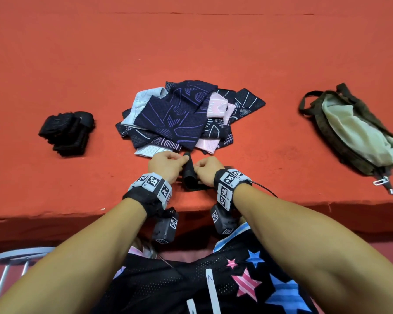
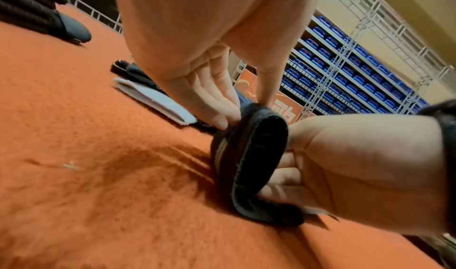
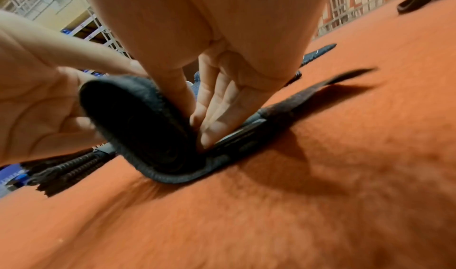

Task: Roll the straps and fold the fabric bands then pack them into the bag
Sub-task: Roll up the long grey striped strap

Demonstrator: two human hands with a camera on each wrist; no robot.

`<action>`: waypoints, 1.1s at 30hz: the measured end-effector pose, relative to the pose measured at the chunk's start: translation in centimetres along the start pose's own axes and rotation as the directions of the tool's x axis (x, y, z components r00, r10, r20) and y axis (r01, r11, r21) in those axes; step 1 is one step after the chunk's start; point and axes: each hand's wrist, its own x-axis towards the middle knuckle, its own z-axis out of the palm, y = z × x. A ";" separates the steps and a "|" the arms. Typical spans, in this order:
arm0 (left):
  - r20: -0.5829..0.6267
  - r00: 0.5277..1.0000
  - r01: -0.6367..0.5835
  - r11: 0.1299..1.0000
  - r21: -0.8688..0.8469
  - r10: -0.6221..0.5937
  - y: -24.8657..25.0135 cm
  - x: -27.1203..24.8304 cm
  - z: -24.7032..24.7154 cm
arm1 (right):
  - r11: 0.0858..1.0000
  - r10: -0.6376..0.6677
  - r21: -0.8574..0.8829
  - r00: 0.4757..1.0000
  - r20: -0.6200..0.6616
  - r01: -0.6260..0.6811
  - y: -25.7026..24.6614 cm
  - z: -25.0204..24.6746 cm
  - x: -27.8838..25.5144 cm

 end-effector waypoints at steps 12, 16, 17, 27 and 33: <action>0.140 0.968 -0.238 0.934 0.266 0.206 -1.4 -0.2 3.6 | 0.995 0.069 -0.059 0.992 -0.102 -0.075 2.2 -4.1 0.1; 0.202 0.953 -0.282 0.909 0.308 0.227 -1.8 0.4 3.7 | 0.943 0.141 -0.252 0.946 -0.290 -0.218 2.9 -6.2 -0.1; 0.218 0.948 -0.293 0.906 0.306 0.232 -1.8 0.7 3.7 | 0.931 0.174 -0.257 0.933 -0.314 -0.260 3.0 -6.6 -0.1; 0.207 0.959 -0.252 0.914 0.317 0.193 -1.5 1.1 4.3 | 0.911 0.411 0.065 0.902 -0.133 -0.406 2.4 -6.9 0.2; 0.184 0.960 -0.258 0.917 0.305 0.210 -1.8 0.8 4.4 | 0.958 0.257 0.160 0.959 -0.119 -0.237 1.2 -6.1 0.3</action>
